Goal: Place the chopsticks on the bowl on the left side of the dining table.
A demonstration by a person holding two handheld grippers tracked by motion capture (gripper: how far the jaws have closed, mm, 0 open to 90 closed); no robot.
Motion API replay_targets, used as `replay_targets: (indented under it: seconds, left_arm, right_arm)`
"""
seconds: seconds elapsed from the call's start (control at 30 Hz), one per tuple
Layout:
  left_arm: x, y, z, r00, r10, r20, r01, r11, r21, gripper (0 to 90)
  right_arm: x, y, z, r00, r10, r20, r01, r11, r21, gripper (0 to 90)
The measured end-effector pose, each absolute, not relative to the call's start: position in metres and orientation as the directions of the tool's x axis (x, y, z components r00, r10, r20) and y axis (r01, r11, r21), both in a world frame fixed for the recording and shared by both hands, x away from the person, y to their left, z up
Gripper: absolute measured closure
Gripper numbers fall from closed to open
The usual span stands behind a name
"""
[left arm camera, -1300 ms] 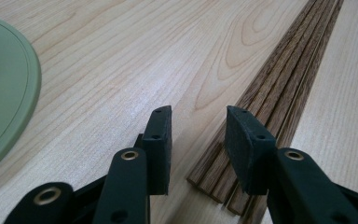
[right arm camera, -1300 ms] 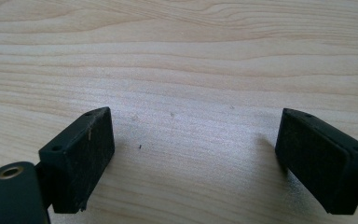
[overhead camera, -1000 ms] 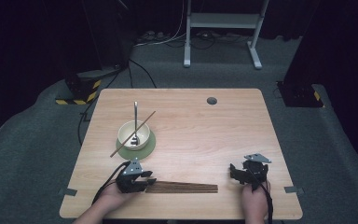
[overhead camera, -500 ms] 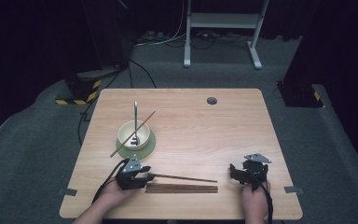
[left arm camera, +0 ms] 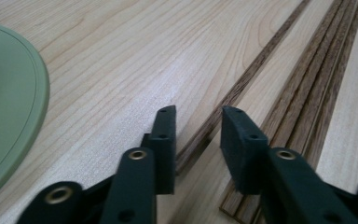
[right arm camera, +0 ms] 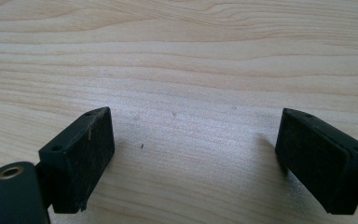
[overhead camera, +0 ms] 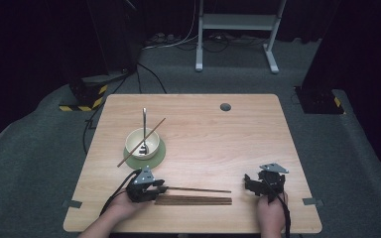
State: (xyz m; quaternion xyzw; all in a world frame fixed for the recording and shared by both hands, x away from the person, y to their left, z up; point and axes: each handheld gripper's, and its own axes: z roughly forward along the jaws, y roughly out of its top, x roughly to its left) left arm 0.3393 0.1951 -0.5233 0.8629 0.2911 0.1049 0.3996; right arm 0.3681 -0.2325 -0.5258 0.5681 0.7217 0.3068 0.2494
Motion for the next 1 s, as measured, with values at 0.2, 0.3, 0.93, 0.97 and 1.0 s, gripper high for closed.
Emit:
replay_targets:
  seconds: [0.2, 0.3, 0.93, 0.97, 1.0]
  left_arm:
    - [0.338, 0.2, -0.523, 0.821, 0.569, -0.051, 0.411, -0.525, 0.746, 76.7]
    - [0.335, 0.202, -0.523, 0.828, 0.56, -0.038, 0.396, -0.534, 0.747, 80.3]
    - [0.335, 0.194, -0.524, 0.763, 0.647, -0.023, 0.438, -0.49, 0.753, 80.8]
    - [0.335, 0.194, -0.524, 0.764, 0.645, -0.019, 0.436, -0.493, 0.753, 81.7]
    - [0.335, 0.194, -0.524, 0.764, 0.645, -0.014, 0.432, -0.497, 0.753, 81.8]
  right_arm:
    - [0.368, -0.233, -0.526, -0.234, 0.972, -0.013, 0.667, 0.17, 0.726, 11.5]
    - [0.368, -0.234, -0.524, -0.249, 0.968, -0.012, 0.679, 0.184, 0.711, 11.5]
    - [0.368, -0.232, -0.526, -0.242, 0.97, -0.009, 0.667, 0.173, 0.724, 11.5]
    - [0.368, -0.232, -0.526, -0.242, 0.97, -0.009, 0.667, 0.173, 0.724, 11.5]
    - [0.368, -0.232, -0.526, -0.242, 0.97, -0.009, 0.668, 0.173, 0.724, 11.5]
